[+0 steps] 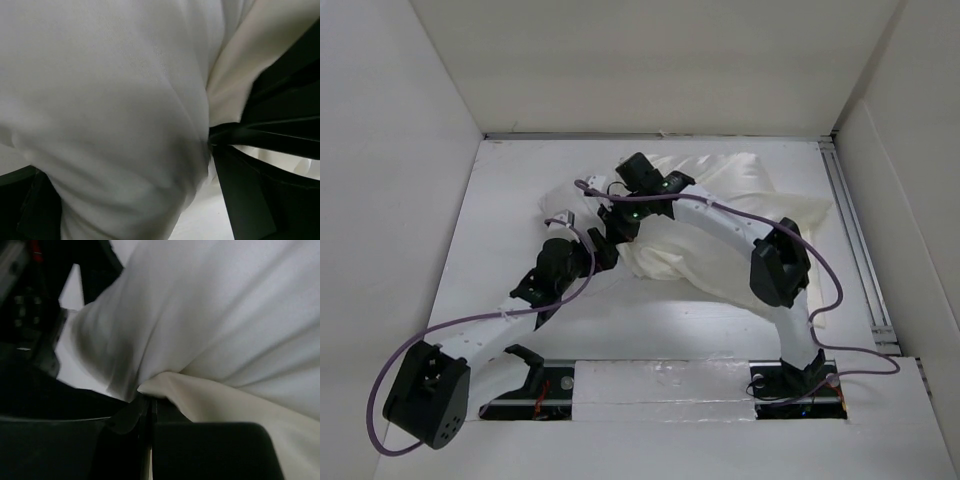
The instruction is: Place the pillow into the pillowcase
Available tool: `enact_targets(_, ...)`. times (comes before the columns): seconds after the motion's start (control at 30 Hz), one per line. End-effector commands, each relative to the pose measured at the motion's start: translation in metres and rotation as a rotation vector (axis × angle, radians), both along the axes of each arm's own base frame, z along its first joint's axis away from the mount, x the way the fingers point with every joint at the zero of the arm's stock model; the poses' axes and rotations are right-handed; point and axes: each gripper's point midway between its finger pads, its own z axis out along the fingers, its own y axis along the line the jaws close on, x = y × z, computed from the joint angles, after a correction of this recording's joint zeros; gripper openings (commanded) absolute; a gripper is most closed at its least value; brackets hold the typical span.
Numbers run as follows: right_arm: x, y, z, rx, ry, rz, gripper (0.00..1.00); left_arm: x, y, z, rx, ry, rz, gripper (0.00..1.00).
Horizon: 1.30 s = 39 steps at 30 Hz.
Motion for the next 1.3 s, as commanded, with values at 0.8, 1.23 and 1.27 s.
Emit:
enact_targets(0.8,0.036,-0.231,0.104,0.052,-0.252,-1.210,1.00,0.001,0.060,0.114,-0.003,0.005,0.361,1.00)
enact_targets(1.23,0.100,-0.188,0.163,0.115,-0.332,-1.189,1.00,0.075,0.125,0.120,-0.069,-0.012,0.423,1.00)
enact_targets(1.27,0.104,-0.190,0.162,0.080,-0.337,-1.207,1.00,0.079,0.118,0.118,-0.103,0.000,0.362,1.00)
